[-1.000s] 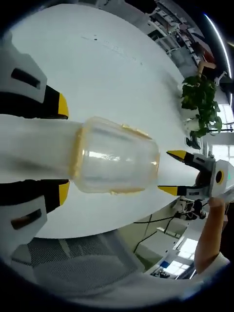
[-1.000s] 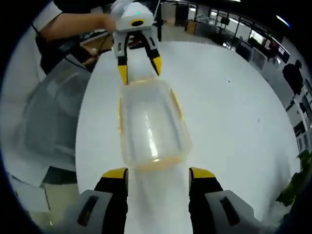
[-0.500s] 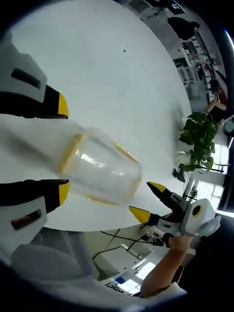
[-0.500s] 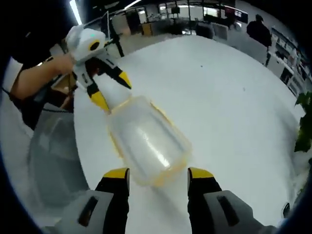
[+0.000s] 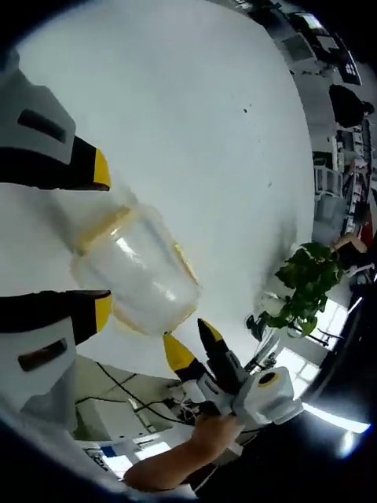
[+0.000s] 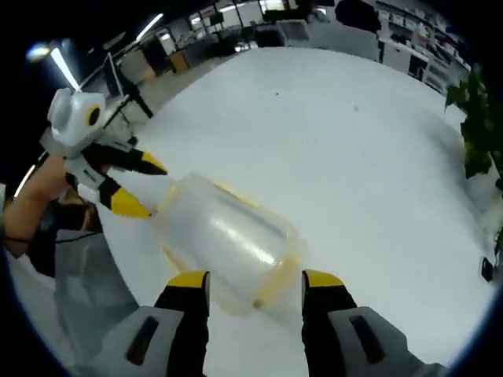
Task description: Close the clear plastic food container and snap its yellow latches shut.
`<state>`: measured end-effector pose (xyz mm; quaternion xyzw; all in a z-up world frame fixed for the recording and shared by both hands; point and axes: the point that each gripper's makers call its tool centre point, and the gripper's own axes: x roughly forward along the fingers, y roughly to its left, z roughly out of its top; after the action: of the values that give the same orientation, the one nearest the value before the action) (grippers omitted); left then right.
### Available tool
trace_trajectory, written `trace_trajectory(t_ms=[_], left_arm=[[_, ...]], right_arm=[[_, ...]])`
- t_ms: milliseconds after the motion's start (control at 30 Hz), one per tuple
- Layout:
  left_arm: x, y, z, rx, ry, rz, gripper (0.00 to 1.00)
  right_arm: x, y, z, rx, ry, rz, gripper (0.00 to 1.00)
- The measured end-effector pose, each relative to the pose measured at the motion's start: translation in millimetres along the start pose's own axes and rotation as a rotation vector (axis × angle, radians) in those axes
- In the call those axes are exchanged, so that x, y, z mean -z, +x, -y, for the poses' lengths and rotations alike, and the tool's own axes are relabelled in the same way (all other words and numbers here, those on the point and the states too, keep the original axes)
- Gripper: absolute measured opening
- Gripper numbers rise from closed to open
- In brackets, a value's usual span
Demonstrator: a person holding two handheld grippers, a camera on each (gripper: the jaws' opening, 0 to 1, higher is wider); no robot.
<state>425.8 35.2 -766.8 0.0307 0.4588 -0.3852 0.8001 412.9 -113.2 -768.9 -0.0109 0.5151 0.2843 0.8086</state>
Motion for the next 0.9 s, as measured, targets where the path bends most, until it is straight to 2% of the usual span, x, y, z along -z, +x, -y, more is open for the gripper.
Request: trace_trajectory(t_ms=[67, 100, 200, 233, 267, 333, 467, 733, 800, 900], left_arm=[[2.2, 4, 0.7, -0.002, -0.023, -0.015, 0.49], [3.2, 5, 1.3, -0.002, -0.069, -0.017, 0.49], [3.1, 7, 1.6, -0.007, -0.119, -0.019, 0.47], [0.7, 9, 5.5, 0.011, -0.151, -0.008, 0.45], [2.1, 10, 8.3, 0.022, -0.2, -0.02, 0.41], [1.3, 12, 8.2, 0.028, -0.198, -0.016, 0.32], [7.5, 17, 2.4, -0.012, -0.175, -0.037, 0.42], [11.7, 25, 2.5, -0.001, -0.203, -0.056, 0.38], [11.8, 26, 3.4, 0.0, -0.21, -0.057, 0.36], [10.9, 27, 4.2, 0.003, -0.213, -0.059, 0.36]], right_arm=[[0.8, 2, 0, 0.002, 0.017, -0.001, 0.46], [1.6, 3, 1, 0.005, 0.024, -0.004, 0.46], [2.3, 6, 4, 0.013, 0.066, 0.002, 0.46], [2.6, 7, 3, 0.003, 0.084, 0.004, 0.46], [2.4, 8, 2, -0.009, 0.102, 0.007, 0.47], [1.8, 9, 2, -0.017, 0.124, 0.013, 0.48], [5.0, 11, 8, -0.004, 0.144, 0.005, 0.47], [8.2, 18, 4, -0.036, 0.191, -0.004, 0.44], [9.0, 18, 3, -0.034, 0.188, -0.007, 0.4], [11.9, 20, 5, -0.019, 0.181, -0.018, 0.39]])
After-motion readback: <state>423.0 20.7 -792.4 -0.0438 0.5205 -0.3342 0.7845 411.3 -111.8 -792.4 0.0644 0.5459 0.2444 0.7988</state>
